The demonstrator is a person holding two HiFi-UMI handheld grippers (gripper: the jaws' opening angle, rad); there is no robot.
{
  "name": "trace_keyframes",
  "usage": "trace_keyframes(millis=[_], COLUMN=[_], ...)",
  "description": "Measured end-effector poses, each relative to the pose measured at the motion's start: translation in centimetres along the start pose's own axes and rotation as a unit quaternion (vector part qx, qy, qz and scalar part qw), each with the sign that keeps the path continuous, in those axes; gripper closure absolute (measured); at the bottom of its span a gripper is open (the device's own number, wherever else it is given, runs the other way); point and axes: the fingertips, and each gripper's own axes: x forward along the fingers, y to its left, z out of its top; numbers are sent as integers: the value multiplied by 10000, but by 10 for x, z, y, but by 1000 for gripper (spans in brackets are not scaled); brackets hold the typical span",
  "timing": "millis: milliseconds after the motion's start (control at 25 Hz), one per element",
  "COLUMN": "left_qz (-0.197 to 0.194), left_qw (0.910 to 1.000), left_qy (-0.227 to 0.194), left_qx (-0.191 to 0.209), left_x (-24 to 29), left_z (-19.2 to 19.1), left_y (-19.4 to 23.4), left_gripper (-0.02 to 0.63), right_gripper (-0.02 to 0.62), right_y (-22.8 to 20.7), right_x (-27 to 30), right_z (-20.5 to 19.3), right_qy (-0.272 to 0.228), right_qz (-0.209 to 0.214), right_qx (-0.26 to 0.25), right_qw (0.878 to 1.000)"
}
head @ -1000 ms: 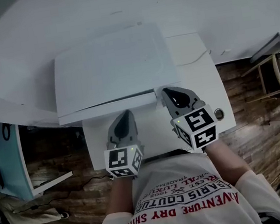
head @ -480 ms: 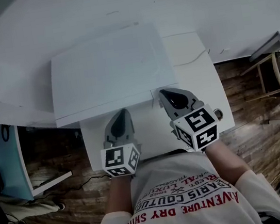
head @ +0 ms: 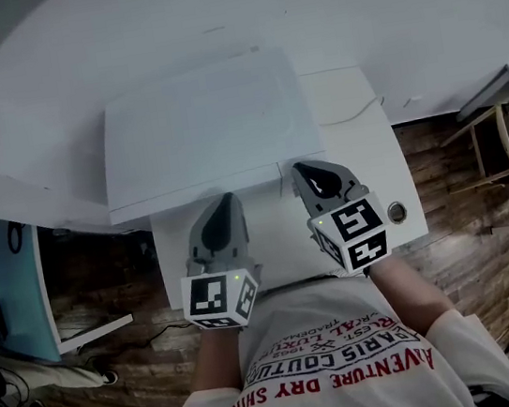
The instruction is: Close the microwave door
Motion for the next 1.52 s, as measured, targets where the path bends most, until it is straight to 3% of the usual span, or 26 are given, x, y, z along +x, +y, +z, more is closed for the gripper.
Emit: trace_keyframes(millis=[280,600,840,1520], left_qz=[18,-61,-72,-54], left_qw=[9965,9911,9930,9935], left_qy=[-743,-964,-821,-704], left_qx=[371,919,851,889], left_x=[-14,-14,-11,-3], left_z=[59,85,73,64], left_y=[-11,-27,-25,-25], left_gripper=[600,600,600,600], right_gripper=[589,589,589,589], right_y=[12,8,15,9], right_x=[-31,-55,-57,-49], right_z=[35,58,54,43], right_qy=[-1169,-1935,-1898,-1681], right_qz=[-248,-511,-547,-525], right_qx=[60,380,182,265], right_qw=[9928,9790,9801,9840])
